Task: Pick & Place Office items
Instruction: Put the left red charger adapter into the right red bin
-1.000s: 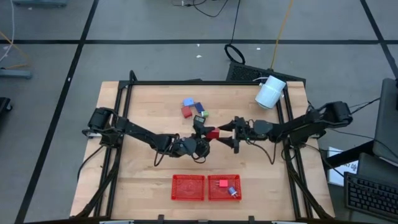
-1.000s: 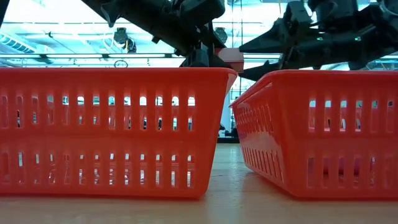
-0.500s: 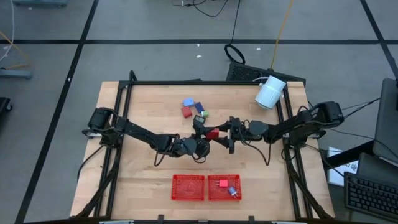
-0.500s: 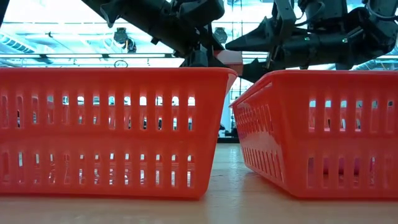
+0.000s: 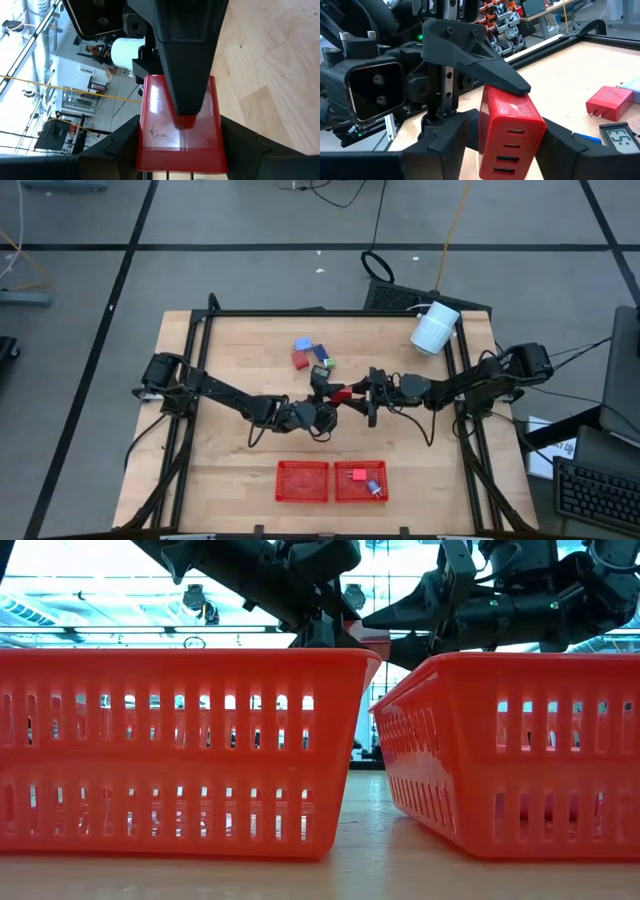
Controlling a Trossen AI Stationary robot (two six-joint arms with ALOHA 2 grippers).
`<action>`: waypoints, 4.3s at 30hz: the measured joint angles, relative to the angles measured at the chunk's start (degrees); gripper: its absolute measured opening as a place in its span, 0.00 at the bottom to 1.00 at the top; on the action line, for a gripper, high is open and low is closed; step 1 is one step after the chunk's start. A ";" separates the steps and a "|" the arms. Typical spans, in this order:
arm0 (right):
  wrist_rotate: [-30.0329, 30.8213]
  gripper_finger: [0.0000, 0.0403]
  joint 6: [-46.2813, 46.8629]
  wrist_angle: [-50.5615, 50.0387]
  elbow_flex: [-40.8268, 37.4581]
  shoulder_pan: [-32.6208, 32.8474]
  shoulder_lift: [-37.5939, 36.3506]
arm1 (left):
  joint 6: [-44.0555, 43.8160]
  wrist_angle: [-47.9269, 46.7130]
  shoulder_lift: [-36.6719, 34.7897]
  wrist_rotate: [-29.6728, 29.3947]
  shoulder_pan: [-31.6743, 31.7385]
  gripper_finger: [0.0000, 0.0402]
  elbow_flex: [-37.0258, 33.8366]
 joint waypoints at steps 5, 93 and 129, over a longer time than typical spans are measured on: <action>0.01 0.42 -0.07 -0.20 0.00 0.00 0.00 | 0.00 0.04 0.00 -0.02 -0.02 0.57 0.00; -4.45 0.30 -2.01 -3.22 -2.65 -0.31 -6.28 | -44.01 -22.88 -44.22 34.07 5.56 0.68 -20.70; 3.51 0.30 -13.88 -9.16 3.36 27.87 -1.19 | -57.71 -12.87 -84.32 31.47 7.19 0.67 -51.34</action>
